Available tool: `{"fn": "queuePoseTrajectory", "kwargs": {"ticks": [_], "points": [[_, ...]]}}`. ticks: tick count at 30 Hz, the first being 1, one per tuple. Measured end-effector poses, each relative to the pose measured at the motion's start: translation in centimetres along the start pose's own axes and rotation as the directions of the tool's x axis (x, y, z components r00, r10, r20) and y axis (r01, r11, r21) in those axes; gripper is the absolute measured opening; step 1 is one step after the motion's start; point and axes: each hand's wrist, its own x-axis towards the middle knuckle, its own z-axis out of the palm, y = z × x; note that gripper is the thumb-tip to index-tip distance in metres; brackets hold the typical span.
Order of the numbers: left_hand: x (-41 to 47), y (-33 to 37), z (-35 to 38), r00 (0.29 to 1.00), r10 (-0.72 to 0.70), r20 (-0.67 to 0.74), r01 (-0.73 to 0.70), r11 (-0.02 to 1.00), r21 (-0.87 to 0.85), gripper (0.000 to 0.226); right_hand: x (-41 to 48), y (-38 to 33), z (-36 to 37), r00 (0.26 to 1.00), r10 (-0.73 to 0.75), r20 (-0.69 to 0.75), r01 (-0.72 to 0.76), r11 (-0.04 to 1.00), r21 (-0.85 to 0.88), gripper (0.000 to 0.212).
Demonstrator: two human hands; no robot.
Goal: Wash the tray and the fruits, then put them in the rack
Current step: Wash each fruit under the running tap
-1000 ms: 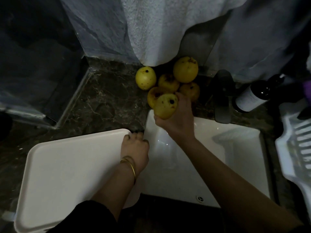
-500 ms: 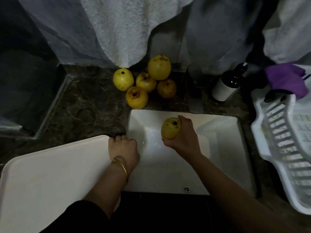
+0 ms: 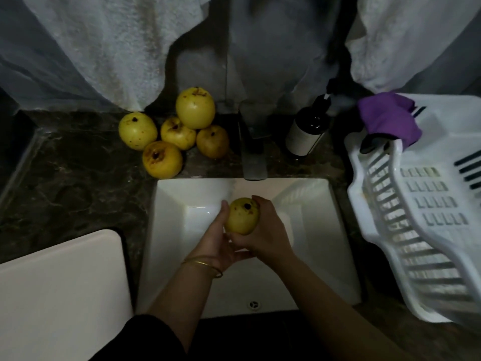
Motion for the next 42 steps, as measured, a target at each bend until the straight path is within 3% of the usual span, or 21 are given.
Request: {"fn": "queuePoseTrajectory", "kwargs": {"ticks": [3,5,8,9,12,15,18,21,25,29,34,38,42], "points": [[0.6,-0.3,1.1,0.998,-0.029,0.059,0.036,0.993,-0.117,0.073,0.0,0.6,-0.4,1.0,0.005,0.017,-0.005,1.0,0.016,0.096],[1.1,-0.2,1.6,0.998,-0.018,0.052,0.026,0.987,-0.159,0.068,0.3,1.0,-1.4,0.994,-0.007,0.11,0.003,0.999,0.042,0.097],[2.5,0.0,1.4,0.998,0.055,-0.035,-0.06,0.985,-0.162,0.064,1.9,1.2,-3.8,0.969,0.003,0.247,-0.01,1.0,0.027,0.077],[2.9,0.1,1.4,0.995,0.068,-0.078,-0.081,0.981,-0.175,0.068,2.6,0.9,-4.6,0.981,0.011,0.195,-0.019,0.999,0.039,0.064],[3.2,0.5,1.7,0.984,0.088,-0.156,-0.118,0.974,-0.192,0.065,4.6,-1.7,-6.6,0.982,0.004,-0.186,0.025,0.988,0.151,0.036],[3.6,1.0,1.9,0.982,0.105,-0.158,-0.132,0.976,-0.172,0.061,7.0,-6.5,-7.3,0.909,-0.155,-0.387,0.174,0.985,0.014,0.031],[4.1,1.6,2.2,0.983,0.103,-0.155,-0.129,0.976,-0.173,0.057,10.2,-10.2,-6.5,0.906,-0.31,-0.288,0.232,0.933,-0.274,0.046],[4.5,2.4,2.7,0.985,0.097,-0.144,-0.12,0.98,-0.158,0.052,13.3,-12.2,-5.7,0.946,-0.275,-0.169,0.146,0.832,-0.536,0.055],[5.4,3.3,2.9,0.986,0.099,-0.137,-0.119,0.982,-0.144,0.048,15.7,-13.1,-4.9,0.983,-0.177,-0.053,0.078,0.66,-0.748,0.051],[6.4,3.9,2.7,0.986,0.097,-0.139,-0.12,0.978,-0.172,0.056,15.7,-13.3,-4.9,0.983,-0.171,-0.07,0.047,0.599,-0.799,0.051],[6.9,4.1,2.5,0.988,0.08,-0.133,-0.108,0.97,-0.218,0.1,15.7,-12.9,-4.8,0.989,-0.103,-0.105,-0.017,0.629,-0.777,0.057],[7.2,3.9,2.5,0.988,0.084,-0.13,-0.11,0.972,-0.205,0.09,15.5,-13.0,-5.0,0.995,-0.064,-0.078,-0.021,0.629,-0.777,0.06],[7.3,3.8,2.5,0.991,0.093,-0.099,-0.112,0.973,-0.2,0.095,15.3,-13.4,-5.4,0.997,-0.067,-0.05,0.002,0.619,-0.785,0.06]]}}
